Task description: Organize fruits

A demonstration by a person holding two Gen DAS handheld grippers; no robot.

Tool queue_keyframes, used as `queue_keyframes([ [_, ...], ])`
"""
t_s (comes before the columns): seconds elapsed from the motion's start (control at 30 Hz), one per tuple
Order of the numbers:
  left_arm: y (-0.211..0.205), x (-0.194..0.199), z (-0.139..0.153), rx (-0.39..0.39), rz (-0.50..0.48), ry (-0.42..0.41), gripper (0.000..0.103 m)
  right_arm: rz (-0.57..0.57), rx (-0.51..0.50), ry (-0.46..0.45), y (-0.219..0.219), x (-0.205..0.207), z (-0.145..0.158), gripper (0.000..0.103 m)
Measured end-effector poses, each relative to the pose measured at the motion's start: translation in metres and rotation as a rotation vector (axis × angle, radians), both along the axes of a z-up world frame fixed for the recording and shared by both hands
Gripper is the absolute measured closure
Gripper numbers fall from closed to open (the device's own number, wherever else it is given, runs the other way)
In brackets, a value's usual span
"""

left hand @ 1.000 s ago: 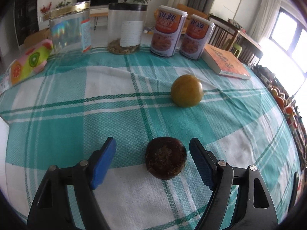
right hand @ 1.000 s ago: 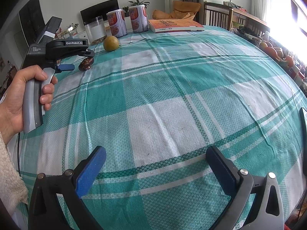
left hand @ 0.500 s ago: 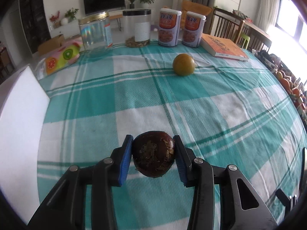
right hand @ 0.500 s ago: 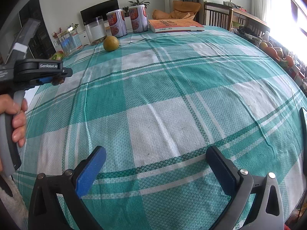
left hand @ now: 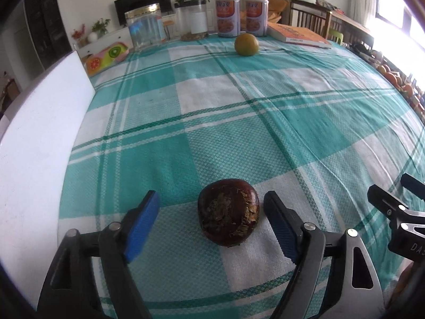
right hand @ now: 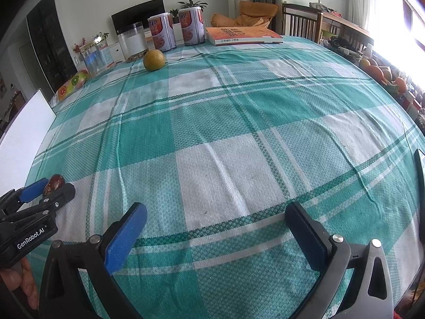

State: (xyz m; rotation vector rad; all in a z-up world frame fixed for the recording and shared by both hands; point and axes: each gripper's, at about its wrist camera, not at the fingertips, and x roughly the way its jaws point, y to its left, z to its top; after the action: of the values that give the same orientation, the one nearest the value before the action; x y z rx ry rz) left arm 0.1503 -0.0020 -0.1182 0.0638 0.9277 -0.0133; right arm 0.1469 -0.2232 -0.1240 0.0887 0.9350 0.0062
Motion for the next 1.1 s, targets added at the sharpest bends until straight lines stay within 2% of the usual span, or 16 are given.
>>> queue_keyframes([
  [0.07, 0.006, 0.000, -0.002, -0.040, 0.004, -0.005, 0.015, 0.000, -0.006, 0.002, 0.001, 0.000, 0.000, 0.000],
  [0.27, 0.008, -0.002, -0.005, -0.044, 0.010, -0.014, 0.012, 0.015, 0.014, 0.009, -0.001, -0.002, 0.001, 0.000],
  [0.37, 0.008, -0.002, -0.005, -0.045, 0.011, -0.014, 0.012, 0.101, 0.051, 0.058, 0.000, 0.017, 0.006, 0.000],
  [0.47, 0.008, -0.002, -0.005, -0.044, 0.011, -0.013, 0.011, 0.168, 0.041, 0.030, 0.010, 0.064, 0.024, 0.000],
  [0.57, 0.008, -0.002, -0.005, -0.045, 0.011, -0.013, 0.011, 0.244, 0.096, -0.028, 0.026, 0.130, 0.039, 0.000],
  [0.7, 0.008, -0.002, -0.005, -0.045, 0.011, -0.013, 0.011, 0.259, 0.156, -0.052, 0.052, 0.219, 0.036, 0.000],
  [0.83, 0.008, -0.002, -0.005, -0.045, 0.011, -0.013, 0.011, 0.296, 0.097, -0.051, 0.091, 0.281, 0.027, 0.004],
  [0.93, 0.008, -0.002, -0.006, -0.046, 0.012, -0.013, 0.010, 0.316, 0.008, -0.024, 0.112, 0.311, 0.017, 0.021],
  [0.97, 0.008, -0.002, -0.006, -0.045, 0.012, -0.013, 0.010, 0.316, -0.007, 0.001, 0.113, 0.317, 0.012, 0.041],
  [1.0, 0.008, -0.001, -0.006, -0.046, 0.012, -0.013, 0.010, 0.318, 0.013, 0.033, 0.112, 0.322, 0.007, 0.054],
  [1.1, 0.008, -0.001, -0.006, -0.045, 0.012, -0.013, 0.010, 0.271, 0.036, 0.023, 0.096, 0.310, 0.011, 0.054],
])
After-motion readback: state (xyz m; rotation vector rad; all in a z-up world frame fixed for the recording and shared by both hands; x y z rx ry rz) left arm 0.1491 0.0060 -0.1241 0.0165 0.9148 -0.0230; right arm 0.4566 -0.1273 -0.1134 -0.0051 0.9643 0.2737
